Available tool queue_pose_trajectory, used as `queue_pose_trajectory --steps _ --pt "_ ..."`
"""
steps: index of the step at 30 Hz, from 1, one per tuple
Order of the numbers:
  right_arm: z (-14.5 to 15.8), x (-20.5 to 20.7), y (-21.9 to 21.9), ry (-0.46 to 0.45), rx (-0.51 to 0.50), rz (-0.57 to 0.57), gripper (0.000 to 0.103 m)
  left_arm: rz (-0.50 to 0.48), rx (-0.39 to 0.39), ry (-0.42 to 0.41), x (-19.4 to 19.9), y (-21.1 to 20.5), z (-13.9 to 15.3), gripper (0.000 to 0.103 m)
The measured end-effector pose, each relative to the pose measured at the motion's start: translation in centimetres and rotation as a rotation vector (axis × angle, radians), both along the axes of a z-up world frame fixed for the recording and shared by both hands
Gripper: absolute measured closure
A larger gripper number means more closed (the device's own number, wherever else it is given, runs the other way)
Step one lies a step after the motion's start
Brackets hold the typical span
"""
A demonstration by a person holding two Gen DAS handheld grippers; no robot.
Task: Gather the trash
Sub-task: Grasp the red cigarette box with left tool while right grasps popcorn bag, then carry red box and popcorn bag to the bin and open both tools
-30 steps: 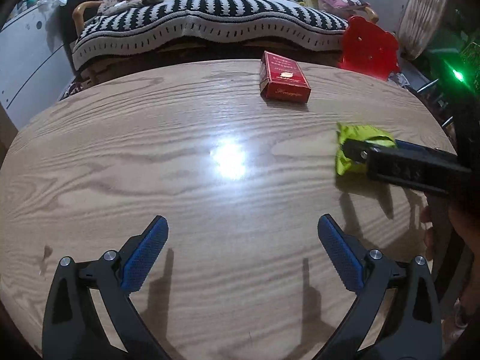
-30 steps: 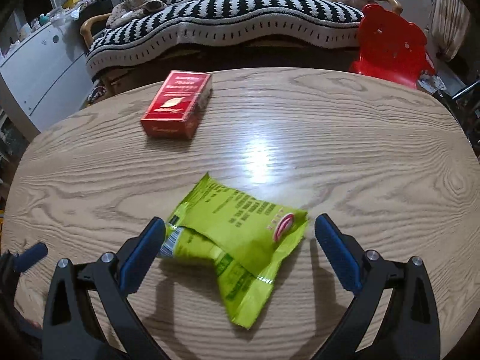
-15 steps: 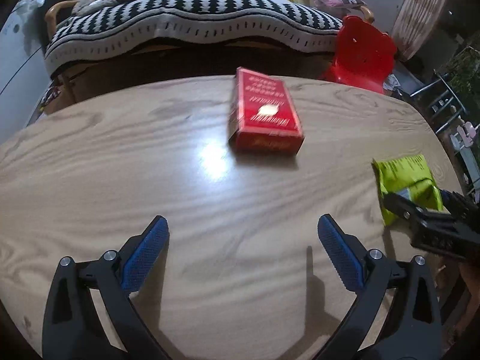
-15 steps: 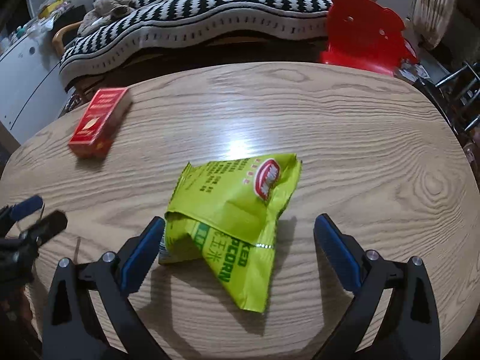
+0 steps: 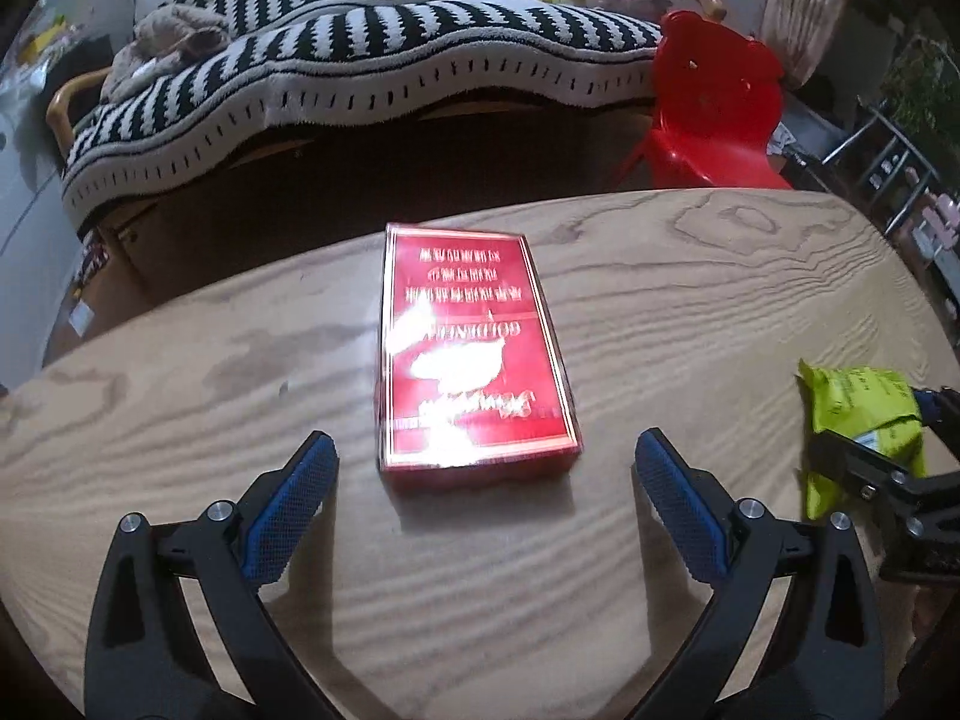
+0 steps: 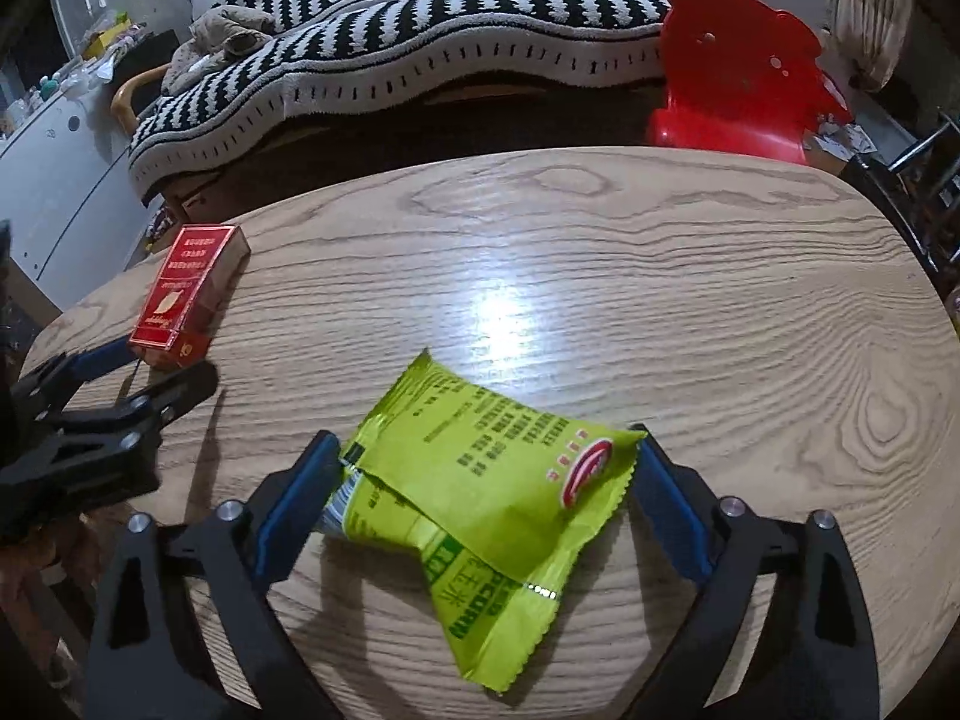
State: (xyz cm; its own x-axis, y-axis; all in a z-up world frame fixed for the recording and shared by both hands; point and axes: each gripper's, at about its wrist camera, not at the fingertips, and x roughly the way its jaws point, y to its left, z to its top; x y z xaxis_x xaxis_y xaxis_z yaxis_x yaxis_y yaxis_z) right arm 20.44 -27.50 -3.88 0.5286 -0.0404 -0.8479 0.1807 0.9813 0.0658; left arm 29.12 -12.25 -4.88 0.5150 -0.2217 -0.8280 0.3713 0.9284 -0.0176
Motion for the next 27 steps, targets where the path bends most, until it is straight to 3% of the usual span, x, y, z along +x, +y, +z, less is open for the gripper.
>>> queue_pose_trajectory --steps 2,3,4,8,16,27 --pt "0.1 -0.1 0.1 -0.011 0.002 0.008 0.02 -0.028 -0.011 -0.021 0.3 -0.2 0.0 0.01" --pt "0.1 -0.1 0.1 -0.02 -0.003 0.011 0.025 -0.043 -0.016 -0.043 0.2 -0.3 0.0 0.02" --pt "0.1 -0.3 0.1 -0.027 -0.001 0.016 0.029 -0.052 0.009 -0.079 0.1 -0.4 0.2 0.047" --pt "0.2 -0.7 -0.1 -0.049 0.021 0.017 0.032 -0.085 -0.002 -0.092 -0.6 -0.3 0.3 0.049" --pt "1.7 -2.8 0.4 -0.053 0.022 -0.002 0.034 -0.047 0.019 -0.109 -3.4 1.3 2.3 0.049" --pt "4.9 -10.7 2.6 -0.072 0.042 0.015 0.035 0.013 0.015 -0.091 -12.9 5.4 5.9 0.048"
